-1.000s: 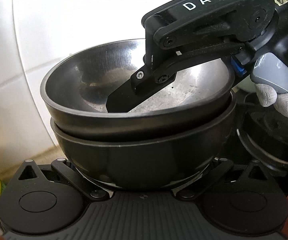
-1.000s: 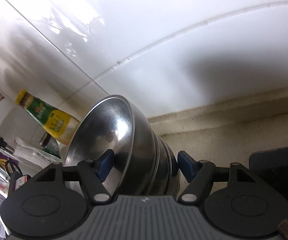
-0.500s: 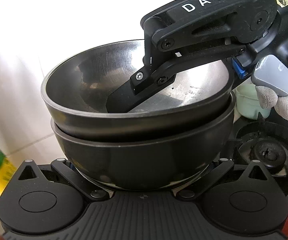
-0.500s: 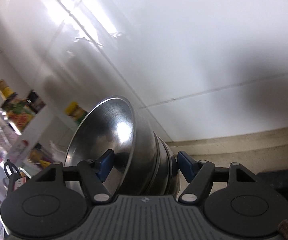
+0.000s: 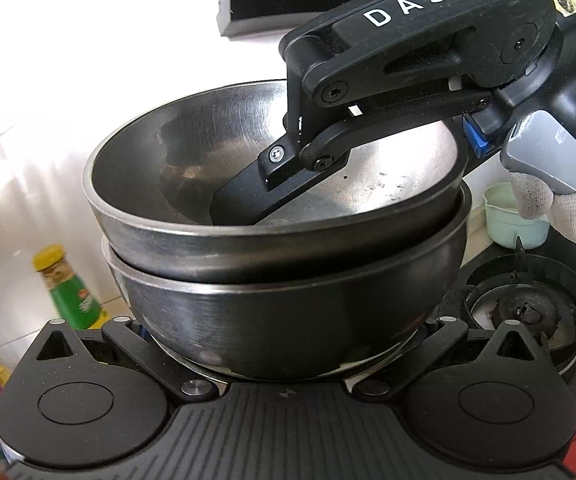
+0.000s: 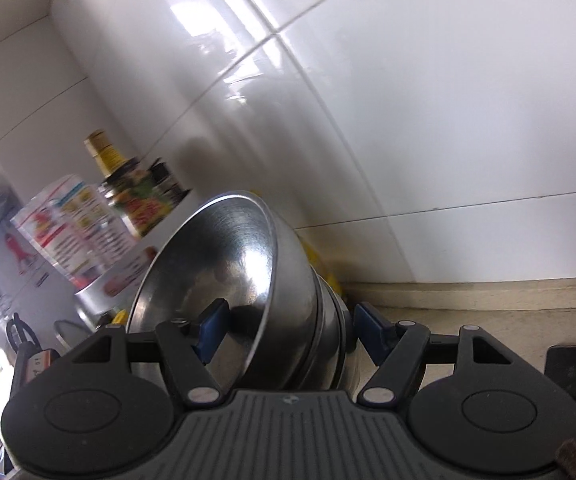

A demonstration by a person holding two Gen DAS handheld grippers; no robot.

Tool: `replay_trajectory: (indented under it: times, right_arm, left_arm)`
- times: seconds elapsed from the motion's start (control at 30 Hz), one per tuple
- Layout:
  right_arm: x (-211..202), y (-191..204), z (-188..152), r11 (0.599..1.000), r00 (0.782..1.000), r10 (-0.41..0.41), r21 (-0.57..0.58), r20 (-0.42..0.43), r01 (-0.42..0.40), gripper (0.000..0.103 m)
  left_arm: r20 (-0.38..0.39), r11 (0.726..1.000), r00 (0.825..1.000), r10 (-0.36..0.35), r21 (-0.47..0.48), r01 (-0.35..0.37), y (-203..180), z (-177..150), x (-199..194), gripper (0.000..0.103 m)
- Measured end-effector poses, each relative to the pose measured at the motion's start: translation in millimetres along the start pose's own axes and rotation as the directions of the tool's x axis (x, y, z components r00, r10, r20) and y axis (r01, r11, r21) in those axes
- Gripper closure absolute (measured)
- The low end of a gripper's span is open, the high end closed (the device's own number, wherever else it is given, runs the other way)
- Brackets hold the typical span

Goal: Organize plates and bowls
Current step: 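Carry the bowl stack toward the plate stack on the red cloth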

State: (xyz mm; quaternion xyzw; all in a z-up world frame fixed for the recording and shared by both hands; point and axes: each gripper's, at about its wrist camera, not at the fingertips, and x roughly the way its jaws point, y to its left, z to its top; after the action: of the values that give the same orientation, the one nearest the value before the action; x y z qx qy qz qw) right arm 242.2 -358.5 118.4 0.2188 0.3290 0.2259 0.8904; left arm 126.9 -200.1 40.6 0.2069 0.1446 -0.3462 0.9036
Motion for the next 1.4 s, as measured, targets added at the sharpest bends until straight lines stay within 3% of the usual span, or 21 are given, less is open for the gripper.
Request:
replay_trajectory:
  times: [0.33, 0.53, 0.7, 1.1, 1.4]
  right_arm:
    - [-19, 28, -22, 0.993, 0.994, 0.087, -0.071, -0.073, -0.092, 0.038]
    - [-23, 45, -47, 0.99, 0.988, 0.114, -0.076, -0.109, -0.122, 0.038]
    - [-41, 62, -71, 0.99, 0.989, 0.105, -0.084, -0.105, -0.114, 0.038]
    - [-77, 90, -134, 0.997, 0.991, 0.072, -0.024, -0.117, -0.075, 0.038]
    - [-80, 89, -170, 0.999, 0.986, 0.046, 0.024, -0.158, -0.043, 0.038]
  left_arm:
    - [-0.032, 0.993, 0.995, 0.097, -0.067, -0.099, -32, -11, -33, 0.0]
    - [-0.059, 0.989, 0.991, 0.118, -0.082, -0.123, -50, -23, -59, 0.0]
    - [-0.057, 0.991, 0.993, 0.104, -0.083, -0.108, -57, -36, -110, 0.0]
    - [-0.102, 0.995, 0.994, 0.044, -0.084, -0.053, -96, -70, -166, 0.0]
    - [-0.159, 0.994, 0.987, -0.004, -0.107, -0.013, -118, -99, -182, 0.0]
